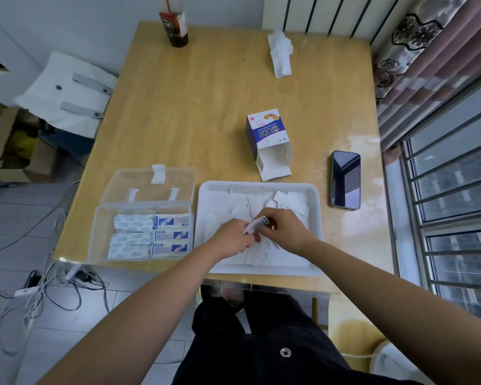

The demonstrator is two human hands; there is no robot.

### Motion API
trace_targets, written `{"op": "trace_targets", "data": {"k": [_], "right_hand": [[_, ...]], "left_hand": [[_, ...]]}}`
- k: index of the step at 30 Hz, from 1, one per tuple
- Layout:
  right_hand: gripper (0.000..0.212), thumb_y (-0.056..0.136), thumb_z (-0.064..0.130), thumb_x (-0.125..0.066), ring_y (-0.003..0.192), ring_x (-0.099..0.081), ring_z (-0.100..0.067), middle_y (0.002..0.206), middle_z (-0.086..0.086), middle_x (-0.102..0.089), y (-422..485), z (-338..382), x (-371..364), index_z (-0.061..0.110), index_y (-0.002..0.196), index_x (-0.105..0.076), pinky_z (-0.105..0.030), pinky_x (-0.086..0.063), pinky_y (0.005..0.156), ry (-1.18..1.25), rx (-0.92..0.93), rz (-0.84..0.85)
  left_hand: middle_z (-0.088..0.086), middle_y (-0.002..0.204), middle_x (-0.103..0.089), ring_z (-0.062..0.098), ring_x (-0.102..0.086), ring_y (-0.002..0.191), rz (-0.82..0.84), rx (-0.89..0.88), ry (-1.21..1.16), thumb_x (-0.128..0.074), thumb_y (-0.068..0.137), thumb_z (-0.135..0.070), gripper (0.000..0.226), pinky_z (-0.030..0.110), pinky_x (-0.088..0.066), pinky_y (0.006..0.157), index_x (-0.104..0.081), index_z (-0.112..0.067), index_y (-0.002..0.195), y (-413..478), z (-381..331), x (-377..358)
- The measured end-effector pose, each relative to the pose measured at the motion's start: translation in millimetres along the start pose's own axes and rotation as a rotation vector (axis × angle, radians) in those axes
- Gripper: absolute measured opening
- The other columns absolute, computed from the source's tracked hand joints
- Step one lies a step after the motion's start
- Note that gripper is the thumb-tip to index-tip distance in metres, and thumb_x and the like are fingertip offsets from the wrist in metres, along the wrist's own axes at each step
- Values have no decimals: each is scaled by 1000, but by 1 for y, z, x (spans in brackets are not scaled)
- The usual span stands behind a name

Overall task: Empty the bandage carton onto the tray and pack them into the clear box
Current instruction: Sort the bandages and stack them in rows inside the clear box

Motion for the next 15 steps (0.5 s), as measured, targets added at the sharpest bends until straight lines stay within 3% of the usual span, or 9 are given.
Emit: {"op": "trace_targets", "data": {"k": [2,5,8,11,15], "right_hand": [[20,88,11,-61,57,-44,-14,64,0,-50,2,-9,7,16,71,-52,-26,-37,54,6,-61,-93],[10,89,7,-56,70,-62,-23,78,-5,-66,-1,-15,5,14,83,-57,-34,-51,64,166,-139,-107],[14,94,5,-48,64,-62,-9,83,-2,-69,0,-12,-8,14,94,-58,-20,-49,62,227,-147,-45],[13,96,8,-44,63,-60,-11,83,-7,-68,3,-8,-8,13,95,-56,-26,-48,60,272,-158,-77],[13,95,8,-42,62,-57,-14,77,-4,-65,6,-2,-5,6,97,-55,-43,-49,65,269,-141,-75]], "left_hand": [[4,73,-59,18,-53,61,-115,45,-104,-53,88,-6,10,24,-40,49,-59,-15,91,1,9,9],[10,82,-62,21,-55,66,-255,95,-357,-51,89,-1,25,28,-45,55,-53,-9,112,3,20,16],[10,92,-60,22,-56,72,-217,69,-447,-39,95,0,26,29,-48,62,-44,-12,118,4,11,5],[9,96,-59,22,-57,76,-254,71,-534,-38,97,-11,22,30,-47,65,-41,-14,119,5,5,4],[10,85,-58,17,-50,55,-217,80,-531,-33,99,-39,36,25,-37,48,-51,-9,108,3,-1,13]]}}
Point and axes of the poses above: each hand's wrist, its own y-axis towards the middle knuckle, its own x-axis out of the back of the hand, z = x × y, the point moved 7 cm from there along y, towards the middle knuckle
